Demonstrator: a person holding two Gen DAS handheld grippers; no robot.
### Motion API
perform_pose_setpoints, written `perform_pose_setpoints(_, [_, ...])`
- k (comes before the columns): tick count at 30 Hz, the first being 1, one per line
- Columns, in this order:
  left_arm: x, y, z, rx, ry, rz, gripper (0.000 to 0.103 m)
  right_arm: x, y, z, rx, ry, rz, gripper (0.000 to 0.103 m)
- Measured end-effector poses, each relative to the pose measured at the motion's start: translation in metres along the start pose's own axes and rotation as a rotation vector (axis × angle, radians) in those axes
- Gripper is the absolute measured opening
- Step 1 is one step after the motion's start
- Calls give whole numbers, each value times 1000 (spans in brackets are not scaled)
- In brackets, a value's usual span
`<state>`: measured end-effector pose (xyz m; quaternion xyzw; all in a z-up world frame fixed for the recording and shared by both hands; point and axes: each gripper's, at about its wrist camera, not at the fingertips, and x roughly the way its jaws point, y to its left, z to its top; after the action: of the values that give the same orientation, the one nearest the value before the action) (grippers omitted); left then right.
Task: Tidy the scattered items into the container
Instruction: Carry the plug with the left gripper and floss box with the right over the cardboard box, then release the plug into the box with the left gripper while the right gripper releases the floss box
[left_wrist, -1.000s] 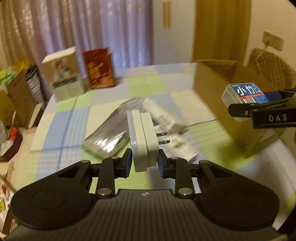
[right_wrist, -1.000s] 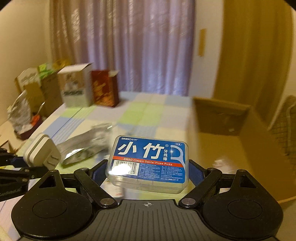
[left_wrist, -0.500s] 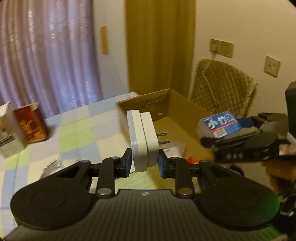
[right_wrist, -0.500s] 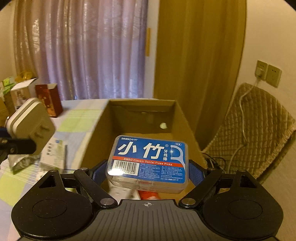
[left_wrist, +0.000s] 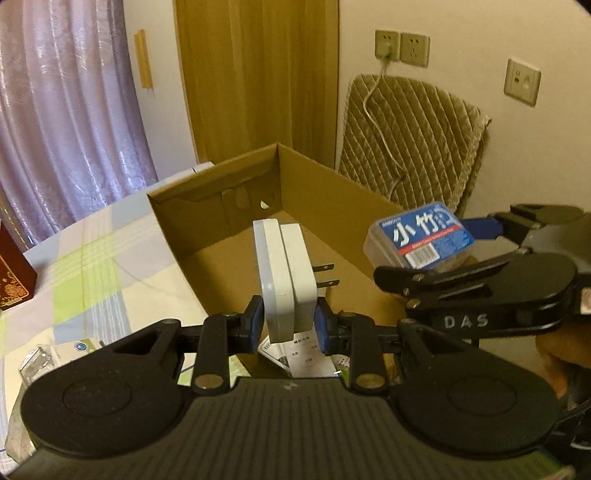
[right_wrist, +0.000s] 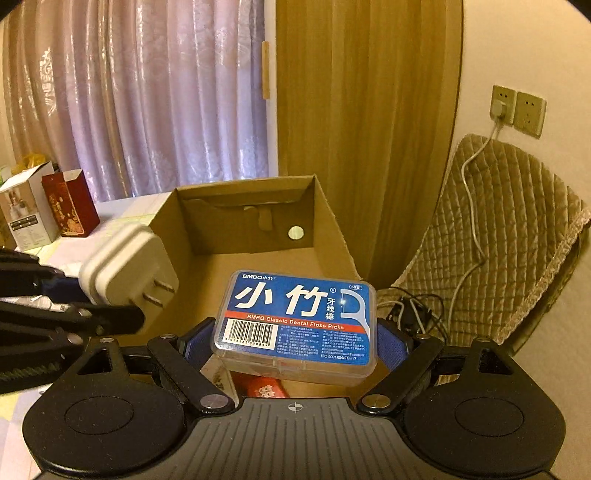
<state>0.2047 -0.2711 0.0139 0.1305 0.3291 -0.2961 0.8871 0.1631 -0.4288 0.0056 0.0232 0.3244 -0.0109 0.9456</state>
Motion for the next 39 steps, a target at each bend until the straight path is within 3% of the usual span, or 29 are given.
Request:
perform_pose_setpoints(14, [18, -1, -8, 17, 41, 5, 26, 7, -5, -3, 5, -5, -1, 90])
perform_pose_setpoints(16, [16, 0, -8, 13, 34, 18, 53, 8, -5, -3, 6, -4, 0, 90])
perform_pose_setpoints(17, [13, 2, -9, 8, 25, 26, 55, 8, -5, -3, 8, -5, 0, 90])
perform_pose_setpoints(39, [-21, 27, -20, -49, 2, 66, 55, 9, 14, 7, -11, -4, 28, 90])
